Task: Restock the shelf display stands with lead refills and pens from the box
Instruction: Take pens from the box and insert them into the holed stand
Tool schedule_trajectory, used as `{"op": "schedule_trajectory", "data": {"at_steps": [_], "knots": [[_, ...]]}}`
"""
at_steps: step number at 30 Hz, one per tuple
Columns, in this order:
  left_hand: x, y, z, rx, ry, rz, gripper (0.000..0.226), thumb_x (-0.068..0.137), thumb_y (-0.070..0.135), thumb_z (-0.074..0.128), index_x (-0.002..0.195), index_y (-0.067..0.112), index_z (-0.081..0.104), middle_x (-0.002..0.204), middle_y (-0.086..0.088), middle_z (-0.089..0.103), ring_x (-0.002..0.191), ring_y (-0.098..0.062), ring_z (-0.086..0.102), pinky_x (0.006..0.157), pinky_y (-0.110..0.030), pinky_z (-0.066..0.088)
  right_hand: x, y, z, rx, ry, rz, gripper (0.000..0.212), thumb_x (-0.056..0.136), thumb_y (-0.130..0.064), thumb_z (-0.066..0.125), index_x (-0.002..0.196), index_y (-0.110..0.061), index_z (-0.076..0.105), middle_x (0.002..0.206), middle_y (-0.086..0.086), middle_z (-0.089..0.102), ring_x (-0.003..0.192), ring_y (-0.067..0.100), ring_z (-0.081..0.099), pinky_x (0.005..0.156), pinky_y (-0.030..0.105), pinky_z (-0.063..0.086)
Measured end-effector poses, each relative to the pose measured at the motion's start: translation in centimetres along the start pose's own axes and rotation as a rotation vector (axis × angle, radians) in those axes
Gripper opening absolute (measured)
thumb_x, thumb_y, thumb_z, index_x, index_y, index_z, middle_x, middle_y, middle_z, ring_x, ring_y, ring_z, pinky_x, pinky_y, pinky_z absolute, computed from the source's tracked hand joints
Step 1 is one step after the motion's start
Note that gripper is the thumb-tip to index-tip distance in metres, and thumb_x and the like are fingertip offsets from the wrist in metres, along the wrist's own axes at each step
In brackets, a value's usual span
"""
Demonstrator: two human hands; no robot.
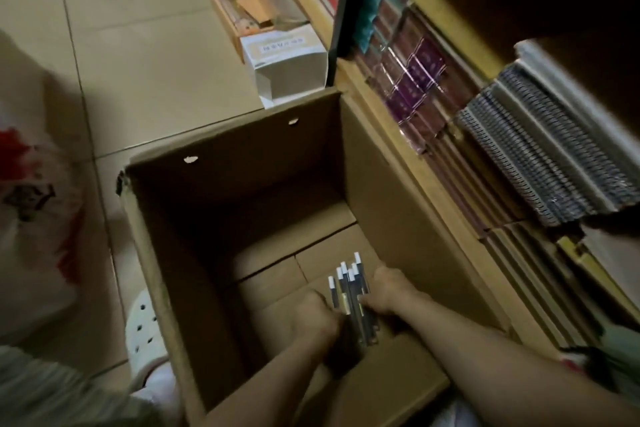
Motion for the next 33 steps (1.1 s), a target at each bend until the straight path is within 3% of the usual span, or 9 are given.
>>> {"op": "schedule_trajectory", "data": {"at_steps": [3, 6, 10, 15, 18, 22, 25, 27, 33], "knots": [[-0.1, 0.9, 2.1, -0.158, 0.084, 0.032, 0.02, 0.087, 0.024, 0.069, 0.086, 0.028, 0.049, 0.086, 0.008, 0.06, 0.075, -0.003, 0.057, 0.06, -0.018, 0.045, 1.3, 0.5, 0.7, 0.049, 0.053, 0.035, 0.044, 0.083, -0.038, 0.074, 0.113, -0.007, 0.065, 0.117, 0.011, 0.067, 0.108, 0.026, 0.063, 0.083, 0.028, 0.048], [0.1, 1.8, 3.4, -0.234, 0.151, 0.043, 0.021, 0.086, 0.021, 0.069, 0.101, 0.023, 0.055, 0.096, 0.004, 0.061, 0.088, -0.014, 0.062, 0.078, -0.032, 0.054, 2.2, 0.6, 1.0, 0.137, 0.097, 0.068, 0.036, 0.081, -0.031, 0.077, 0.106, -0.007, 0.068, 0.113, 0.012, 0.069, 0.104, 0.027, 0.066, 0.082, 0.029, 0.05], [0.9, 2.0, 3.6, -0.233, 0.197, 0.073, 0.014, 0.085, 0.014, 0.068, 0.089, 0.023, 0.059, 0.083, 0.006, 0.064, 0.083, -0.016, 0.064, 0.07, -0.027, 0.048, 2.8, 0.7, 1.1, 0.217, 0.098, 0.104, 0.024, 0.078, -0.023, 0.081, 0.09, -0.007, 0.068, 0.108, 0.016, 0.07, 0.096, 0.029, 0.069, 0.083, 0.036, 0.057], [1.5, 2.0, 3.3, -0.174, 0.187, 0.066, 0.015, 0.085, 0.009, 0.066, 0.089, 0.023, 0.062, 0.087, 0.005, 0.066, 0.083, -0.014, 0.062, 0.077, -0.028, 0.051, 3.0, 0.6, 1.0, 0.267, 0.065, 0.079, 0.02, 0.077, -0.022, 0.081, 0.074, -0.016, 0.062, 0.104, 0.011, 0.072, 0.095, 0.024, 0.07, 0.083, 0.031, 0.057], [1.4, 2.3, 3.4, -0.214, 0.178, 0.101, 0.019, 0.086, 0.006, 0.063, 0.088, 0.025, 0.061, 0.087, 0.007, 0.067, 0.082, -0.012, 0.063, 0.076, -0.026, 0.049, 3.1, 0.6, 1.3, 0.314, 0.063, 0.04, 0.014, 0.08, -0.02, 0.078, 0.091, -0.015, 0.071, 0.104, 0.006, 0.072, 0.097, 0.021, 0.068, 0.084, 0.03, 0.055], [1.7, 1.6, 3.3, -0.392, 0.06, 0.031, 0.015, 0.088, 0.005, 0.064, 0.091, 0.02, 0.063, 0.091, 0.0, 0.069, 0.085, -0.014, 0.067, 0.082, -0.032, 0.056, 3.2, 0.8, 1.8, 0.458, -0.031, 0.056, 0.01, 0.085, -0.012, 0.074, 0.092, -0.015, 0.068, 0.101, 0.007, 0.072, 0.092, 0.021, 0.07, 0.083, 0.038, 0.059], [2.6, 0.6, 2.5, -0.597, -0.083, -0.065, 0.013, 0.089, 0.006, 0.065, 0.101, 0.012, 0.067, 0.094, -0.009, 0.072, 0.087, -0.022, 0.07, 0.084, -0.039, 0.057, 2.5, 0.5, 2.0, 0.622, -0.184, 0.074, 0.009, 0.087, -0.009, 0.071, 0.09, -0.016, 0.066, 0.086, 0.001, 0.07, 0.077, 0.012, 0.068, 0.061, 0.027, 0.059], [2.8, 0.4, 1.7, -0.67, -0.188, -0.084, 0.015, 0.091, 0.009, 0.063, 0.106, 0.01, 0.067, 0.096, -0.012, 0.073, 0.085, -0.023, 0.072, 0.078, -0.037, 0.059, 2.0, -0.3, 1.6, 0.675, -0.229, 0.049, 0.011, 0.089, -0.008, 0.069, 0.098, -0.014, 0.066, 0.092, 0.003, 0.07, 0.081, 0.012, 0.068, 0.06, 0.027, 0.059], [1.6, 3.4, -1.7, -0.724, -0.357, 0.13, 0.019, 0.099, 0.012, 0.049, 0.115, 0.018, 0.057, 0.106, -0.011, 0.068, 0.082, -0.02, 0.072, 0.064, -0.031, 0.056, -1.2, -2.6, -1.9, 0.816, -0.082, -0.091, 0.024, 0.088, -0.005, 0.068, 0.111, -0.01, 0.064, 0.101, 0.01, 0.07, 0.086, 0.018, 0.07, 0.071, 0.036, 0.062]]}}
Point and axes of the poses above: each hand's wrist, its own x-axis towards the middle knuckle, its own z-axis out of the palm, y = z × x, the point moved 4 cm from there along x, towards the middle knuckle
